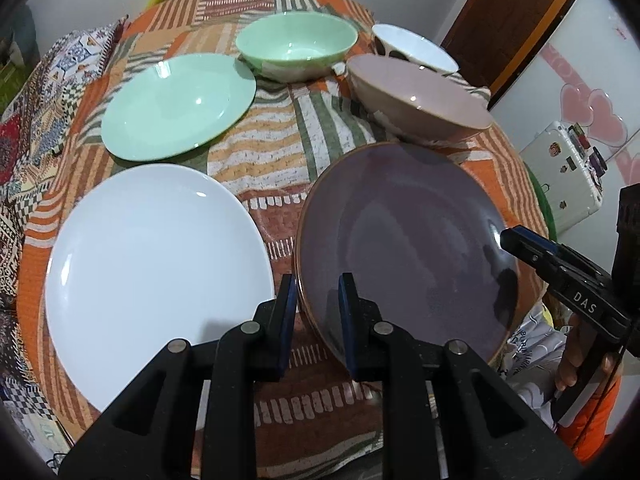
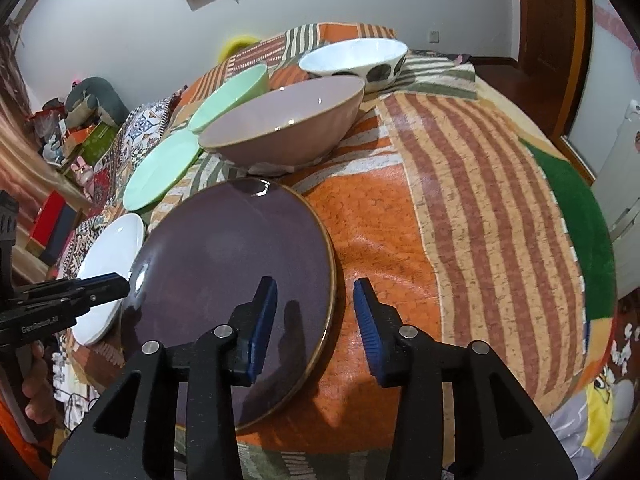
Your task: Organize plates and bowls
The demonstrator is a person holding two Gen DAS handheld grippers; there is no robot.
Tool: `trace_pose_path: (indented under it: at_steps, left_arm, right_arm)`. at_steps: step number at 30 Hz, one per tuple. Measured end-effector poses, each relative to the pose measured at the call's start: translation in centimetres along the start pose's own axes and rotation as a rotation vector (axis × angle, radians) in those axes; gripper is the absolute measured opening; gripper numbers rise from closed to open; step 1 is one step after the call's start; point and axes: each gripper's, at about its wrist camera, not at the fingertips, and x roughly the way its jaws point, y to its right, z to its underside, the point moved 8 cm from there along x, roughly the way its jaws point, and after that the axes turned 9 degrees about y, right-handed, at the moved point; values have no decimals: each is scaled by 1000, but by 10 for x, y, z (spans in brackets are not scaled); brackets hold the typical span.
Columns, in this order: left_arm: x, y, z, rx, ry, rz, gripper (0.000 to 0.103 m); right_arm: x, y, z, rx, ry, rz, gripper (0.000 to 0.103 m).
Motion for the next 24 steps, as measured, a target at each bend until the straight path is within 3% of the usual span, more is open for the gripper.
trace_pose_path:
  at_steps: [10,18,24]
  left_arm:
    - [-58,-3,-21,14,172,-18,23]
    - [-115,-23,-33,24,349,-68,48]
    - [-138,-59,-29,-18,400,-118,54]
  right_arm:
    - [-28,-20,-21,-42,81,-20,37]
    - [-46,-63,-45,-117,166,-77,46]
    - [-48,-104,-58,-181,205,-134,55]
